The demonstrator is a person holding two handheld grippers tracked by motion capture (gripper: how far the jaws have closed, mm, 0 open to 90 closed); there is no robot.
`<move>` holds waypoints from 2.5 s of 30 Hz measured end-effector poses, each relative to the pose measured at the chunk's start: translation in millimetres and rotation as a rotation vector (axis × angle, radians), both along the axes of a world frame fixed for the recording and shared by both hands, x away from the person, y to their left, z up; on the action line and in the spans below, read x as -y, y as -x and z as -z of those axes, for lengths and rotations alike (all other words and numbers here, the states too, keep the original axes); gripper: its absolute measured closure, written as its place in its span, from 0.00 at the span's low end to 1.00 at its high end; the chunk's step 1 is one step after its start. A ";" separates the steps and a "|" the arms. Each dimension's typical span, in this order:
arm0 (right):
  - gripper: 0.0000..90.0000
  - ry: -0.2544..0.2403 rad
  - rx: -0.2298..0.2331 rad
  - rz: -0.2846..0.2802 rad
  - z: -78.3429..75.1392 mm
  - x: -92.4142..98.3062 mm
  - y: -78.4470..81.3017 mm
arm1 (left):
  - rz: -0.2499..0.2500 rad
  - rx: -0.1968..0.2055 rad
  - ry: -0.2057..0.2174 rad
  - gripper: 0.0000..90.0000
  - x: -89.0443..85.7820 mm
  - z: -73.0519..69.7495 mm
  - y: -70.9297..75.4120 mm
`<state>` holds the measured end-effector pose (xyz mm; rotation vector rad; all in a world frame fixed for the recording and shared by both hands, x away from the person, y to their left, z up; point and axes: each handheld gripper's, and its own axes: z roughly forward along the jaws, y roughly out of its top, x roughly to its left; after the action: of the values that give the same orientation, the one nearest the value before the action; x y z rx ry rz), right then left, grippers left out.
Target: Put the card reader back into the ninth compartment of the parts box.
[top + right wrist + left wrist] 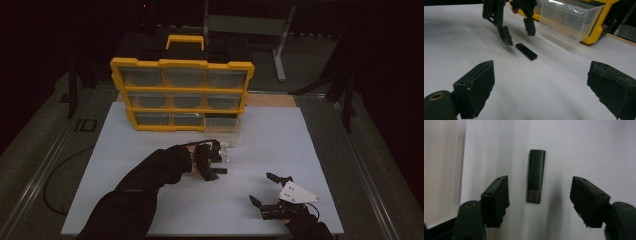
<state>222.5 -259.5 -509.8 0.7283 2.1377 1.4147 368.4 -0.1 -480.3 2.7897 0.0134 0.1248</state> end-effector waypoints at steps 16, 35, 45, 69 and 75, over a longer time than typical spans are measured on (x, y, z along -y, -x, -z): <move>0.09 0.001 -0.004 0.000 0.5 0.0 -0.2 | 0.000 -0.020 -0.033 0.66 8.5 9.4 -3.8; 0.09 0.002 -0.005 0.001 0.7 0.1 -0.6 | 0.009 -0.045 -0.076 0.82 11.6 13.3 -8.5; 0.09 0.005 -0.007 0.003 0.6 0.1 -0.6 | 0.004 -0.046 -0.080 0.83 11.8 13.0 -8.2; 0.09 -0.004 -0.006 0.005 0.4 0.5 -0.6 | 0.032 -0.070 -0.059 0.83 8.2 -17.5 3.1; 0.09 -0.003 -0.006 0.005 0.3 0.2 -0.6 | 0.037 -0.075 -0.058 0.83 8.0 -27.8 6.2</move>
<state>223.1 -259.7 -510.1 0.7391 2.1380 1.4149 362.1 -8.2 -452.5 2.8494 -0.0245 0.0121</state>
